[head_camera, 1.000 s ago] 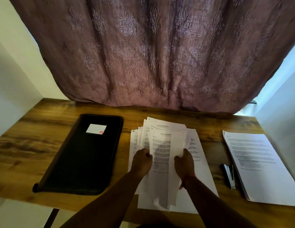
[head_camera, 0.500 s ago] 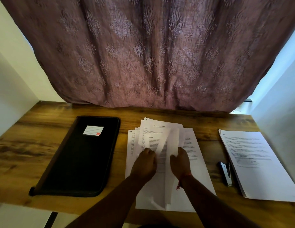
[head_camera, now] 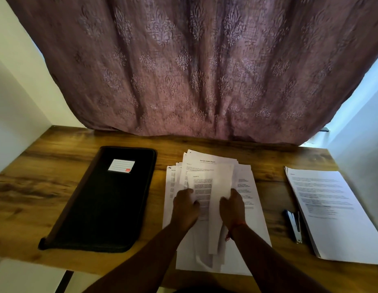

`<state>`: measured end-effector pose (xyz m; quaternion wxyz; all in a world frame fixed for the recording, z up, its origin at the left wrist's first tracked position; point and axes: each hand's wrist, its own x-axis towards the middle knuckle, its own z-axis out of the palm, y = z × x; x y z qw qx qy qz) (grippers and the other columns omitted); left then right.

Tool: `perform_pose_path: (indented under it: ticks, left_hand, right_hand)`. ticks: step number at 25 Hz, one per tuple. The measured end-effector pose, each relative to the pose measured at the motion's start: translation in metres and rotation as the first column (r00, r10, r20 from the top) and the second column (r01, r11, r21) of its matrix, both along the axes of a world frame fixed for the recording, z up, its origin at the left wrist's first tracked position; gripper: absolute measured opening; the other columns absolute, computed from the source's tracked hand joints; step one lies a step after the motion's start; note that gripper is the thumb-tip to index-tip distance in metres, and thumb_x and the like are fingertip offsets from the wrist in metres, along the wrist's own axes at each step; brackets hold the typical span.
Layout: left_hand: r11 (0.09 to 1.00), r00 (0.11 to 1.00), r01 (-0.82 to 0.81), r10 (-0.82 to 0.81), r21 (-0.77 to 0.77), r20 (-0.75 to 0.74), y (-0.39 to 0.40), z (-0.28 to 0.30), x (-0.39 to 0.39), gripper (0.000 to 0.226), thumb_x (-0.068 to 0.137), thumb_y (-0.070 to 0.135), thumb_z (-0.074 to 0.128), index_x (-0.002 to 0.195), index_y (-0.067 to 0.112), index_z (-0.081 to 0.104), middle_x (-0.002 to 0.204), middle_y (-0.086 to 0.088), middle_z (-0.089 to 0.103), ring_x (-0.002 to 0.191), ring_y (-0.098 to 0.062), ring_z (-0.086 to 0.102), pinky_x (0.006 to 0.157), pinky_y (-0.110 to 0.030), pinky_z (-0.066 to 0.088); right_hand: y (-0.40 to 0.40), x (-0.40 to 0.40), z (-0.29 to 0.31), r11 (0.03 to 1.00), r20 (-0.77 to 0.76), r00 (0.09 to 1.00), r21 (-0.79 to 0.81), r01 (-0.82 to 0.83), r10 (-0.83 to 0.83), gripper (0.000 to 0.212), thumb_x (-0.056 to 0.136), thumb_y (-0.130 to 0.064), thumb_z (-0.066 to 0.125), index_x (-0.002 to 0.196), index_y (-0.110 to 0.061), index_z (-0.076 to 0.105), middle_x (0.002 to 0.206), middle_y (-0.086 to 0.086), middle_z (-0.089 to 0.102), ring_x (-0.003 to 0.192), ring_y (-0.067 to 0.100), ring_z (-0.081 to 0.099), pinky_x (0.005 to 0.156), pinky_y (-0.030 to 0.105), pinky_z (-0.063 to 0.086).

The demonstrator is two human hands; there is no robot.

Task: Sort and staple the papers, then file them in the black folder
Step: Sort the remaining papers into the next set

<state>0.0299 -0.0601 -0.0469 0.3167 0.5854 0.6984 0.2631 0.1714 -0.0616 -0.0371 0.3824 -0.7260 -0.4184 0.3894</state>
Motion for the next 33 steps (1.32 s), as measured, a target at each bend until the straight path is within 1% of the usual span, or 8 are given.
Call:
perform_pose_path:
  ticks: [4,6,11,15,20,24,30,33]
  left_hand:
    - [0.992,0.986,-0.06,0.077,-0.112,0.148,0.011,0.004,-0.003,0.02,0.094,0.021,0.062,0.113,0.018,0.064,0.113,0.001,0.069,0.1,-0.015,0.066,0.075,-0.017,0.05]
    - [0.991,0.993,-0.056,0.067,-0.121,0.096,0.014,0.007,-0.001,0.007,0.095,0.022,0.062,0.098,0.016,0.064,0.11,-0.001,0.07,0.098,-0.016,0.064,0.076,-0.018,0.046]
    - [0.989,0.992,-0.098,0.106,-0.115,0.062,0.016,0.004,0.002,0.021,0.093,0.033,0.065,0.079,0.021,0.054,0.103,-0.004,0.07,0.099,-0.019,0.065,0.087,-0.03,0.054]
    - [0.986,0.983,-0.099,0.118,-0.135,0.142,0.02,0.003,0.0,0.023,0.091,0.037,0.067,0.102,0.017,0.066,0.109,-0.002,0.071,0.102,-0.019,0.066,0.086,-0.032,0.055]
    - [0.985,0.97,-0.147,0.16,-0.086,0.185,0.014,0.007,0.001,0.032,0.091,0.029,0.069,0.118,0.014,0.059,0.125,-0.005,0.066,0.112,-0.022,0.064,0.087,-0.03,0.056]
    - [0.997,0.996,-0.065,0.066,0.032,-0.059,0.015,0.004,0.001,0.06,0.088,0.024,0.072,0.138,0.027,0.039,0.137,0.0,0.058,0.121,-0.026,0.06,0.093,-0.048,0.055]
    - [0.99,0.999,-0.052,0.049,-0.132,-0.022,0.023,-0.002,-0.005,0.032,0.092,0.031,0.067,0.12,0.018,0.06,0.122,-0.002,0.068,0.108,-0.021,0.066,0.094,-0.036,0.055]
    - [0.994,0.996,0.036,-0.045,-0.106,-0.079,0.02,0.002,-0.002,0.034,0.095,0.04,0.06,0.12,0.018,0.066,0.127,-0.003,0.064,0.114,-0.02,0.062,0.095,-0.03,0.053]
  right_hand:
    - [0.002,0.001,0.0,1.0,-0.011,1.0,-0.001,0.01,-0.01,0.024,0.093,-0.002,0.053,0.111,-0.018,0.052,0.108,0.002,0.058,0.106,0.026,0.06,0.09,0.043,0.054]
    - [0.002,0.0,-0.002,1.0,0.001,1.0,-0.001,0.016,-0.016,0.026,0.094,-0.003,0.053,0.117,-0.014,0.053,0.113,0.004,0.058,0.108,0.025,0.059,0.091,0.043,0.053]
    - [0.005,0.0,-0.001,0.999,0.044,0.999,0.04,0.019,-0.021,0.025,0.094,-0.006,0.053,0.118,-0.013,0.052,0.114,0.004,0.056,0.108,0.024,0.058,0.094,0.044,0.054]
    - [0.009,0.003,0.003,0.999,0.124,0.992,0.054,-0.006,0.0,0.024,0.095,-0.008,0.054,0.119,-0.011,0.052,0.109,0.0,0.05,0.107,0.02,0.055,0.096,0.041,0.052]
    - [0.01,0.003,-0.003,0.999,0.136,0.99,0.044,-0.024,0.018,0.023,0.094,-0.009,0.055,0.117,-0.012,0.052,0.109,0.003,0.054,0.107,0.023,0.058,0.095,0.042,0.054]
    - [0.01,0.003,-0.006,0.999,0.129,0.992,0.041,-0.023,0.017,0.022,0.094,-0.009,0.055,0.115,-0.015,0.052,0.112,0.004,0.056,0.107,0.024,0.059,0.094,0.045,0.054]
    - [0.009,0.005,-0.012,0.999,0.123,0.991,0.028,-0.045,0.042,0.026,0.094,-0.011,0.055,0.119,-0.018,0.052,0.114,0.003,0.059,0.109,0.025,0.061,0.093,0.046,0.053]
    - [0.009,0.006,-0.015,0.999,0.123,0.992,0.028,-0.033,0.03,0.027,0.094,-0.01,0.055,0.12,-0.016,0.052,0.115,0.005,0.058,0.11,0.025,0.06,0.093,0.044,0.054]
